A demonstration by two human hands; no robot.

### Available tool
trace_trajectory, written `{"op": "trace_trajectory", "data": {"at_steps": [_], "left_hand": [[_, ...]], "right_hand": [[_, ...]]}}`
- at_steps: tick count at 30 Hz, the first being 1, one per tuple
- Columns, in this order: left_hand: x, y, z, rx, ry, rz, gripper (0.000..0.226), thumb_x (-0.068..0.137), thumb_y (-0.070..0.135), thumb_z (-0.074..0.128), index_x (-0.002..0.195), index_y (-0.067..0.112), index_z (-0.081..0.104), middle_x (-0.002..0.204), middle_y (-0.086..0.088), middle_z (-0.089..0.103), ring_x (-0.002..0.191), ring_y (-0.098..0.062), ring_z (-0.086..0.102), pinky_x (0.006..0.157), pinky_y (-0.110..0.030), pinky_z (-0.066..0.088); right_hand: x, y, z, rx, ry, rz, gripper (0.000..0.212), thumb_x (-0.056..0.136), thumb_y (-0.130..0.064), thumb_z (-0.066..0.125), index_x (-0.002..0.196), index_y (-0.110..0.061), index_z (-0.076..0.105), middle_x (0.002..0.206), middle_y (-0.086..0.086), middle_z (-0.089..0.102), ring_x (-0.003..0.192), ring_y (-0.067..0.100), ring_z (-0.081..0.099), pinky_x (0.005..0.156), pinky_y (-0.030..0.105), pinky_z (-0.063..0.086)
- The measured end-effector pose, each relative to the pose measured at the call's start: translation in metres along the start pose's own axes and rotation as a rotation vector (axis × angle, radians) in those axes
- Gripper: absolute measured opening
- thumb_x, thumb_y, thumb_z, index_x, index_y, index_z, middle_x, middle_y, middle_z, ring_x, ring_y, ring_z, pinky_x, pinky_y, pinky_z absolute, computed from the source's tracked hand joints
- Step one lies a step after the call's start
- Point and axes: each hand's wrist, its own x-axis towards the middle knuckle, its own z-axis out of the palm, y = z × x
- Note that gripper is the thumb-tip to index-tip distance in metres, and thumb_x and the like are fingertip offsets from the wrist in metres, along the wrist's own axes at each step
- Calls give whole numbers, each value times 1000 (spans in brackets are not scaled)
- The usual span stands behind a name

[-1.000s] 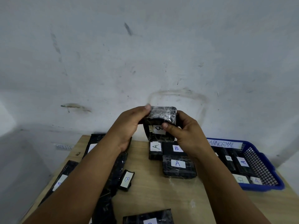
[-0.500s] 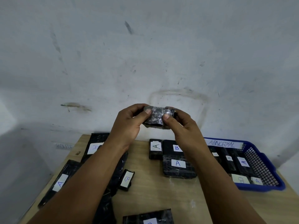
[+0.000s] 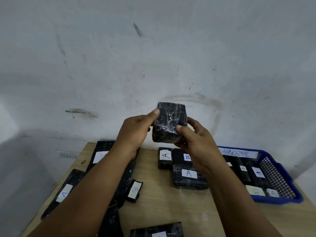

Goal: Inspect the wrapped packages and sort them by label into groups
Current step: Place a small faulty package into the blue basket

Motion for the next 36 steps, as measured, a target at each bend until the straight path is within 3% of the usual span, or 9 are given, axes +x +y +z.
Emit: {"op": "trace_trajectory", "data": {"at_steps": [5,11,13,16,22,24,27,30,36], "left_hand": [[2,4,-7,-81,-73,-173,21,85,40,78,83,20,77,84,9,79,90,-9,71,79,-34,44],[4,3,-9,-60,-121,-46,5,90,20,74,86,20,77,78,9,78,67,7,69,70,-19,42],[1,3,-9,-52,-175,-31,7,91,16,73,90,21,77,82,10,79,71,7,70,66,-13,46],[1,2,-9,-53,-234,3,10,93,18,71,97,25,76,86,16,79,76,11,69,55,-1,45],[2,3,-9,-57,-167,139,17,92,17,73,107,24,76,100,11,79,97,0,73,86,-14,55],[2,0,-11,-19,-142,192,25,89,12,76,107,28,75,102,9,79,102,-5,72,92,-20,54],[1,-4,-9,138,-109,285,40,83,10,81,114,34,71,107,13,76,105,0,66,90,-11,46],[-4,-4,-6,224,-98,373,50,83,11,82,128,27,68,116,18,72,105,12,61,84,2,38],[-9,-3,-5,260,-136,455,51,85,7,79,130,26,67,117,25,69,106,16,59,87,2,35]], "right_hand": [[-3,-2,0,-70,-75,-19,37,100,-11,64,136,-20,59,87,-4,79,88,14,73,101,44,57],[-4,-7,-1,-31,-80,-16,33,97,-36,69,125,-20,68,101,-4,79,97,11,74,90,40,58],[-3,-7,0,31,-51,-44,31,98,-31,68,123,-12,69,98,-2,80,91,13,76,79,31,62],[-1,-5,-2,58,-42,-87,28,100,-13,65,126,-4,67,109,10,80,101,23,77,84,33,63],[-5,-3,-4,-51,-91,-136,33,98,-12,69,131,-14,65,108,3,80,104,19,77,92,37,62],[-10,-9,-1,-71,-79,-131,29,98,-30,69,127,-25,68,100,-14,80,97,-1,74,84,24,58],[-11,-14,0,-72,-7,-122,32,95,-56,62,115,-34,74,98,-26,77,95,-15,66,85,25,46],[-10,-15,1,-56,65,-164,17,100,-41,64,105,-31,77,97,-19,79,89,-11,69,81,25,47],[-12,-13,0,-71,75,-216,12,102,-32,64,102,-28,75,87,-22,77,82,-11,68,73,19,48]]}}
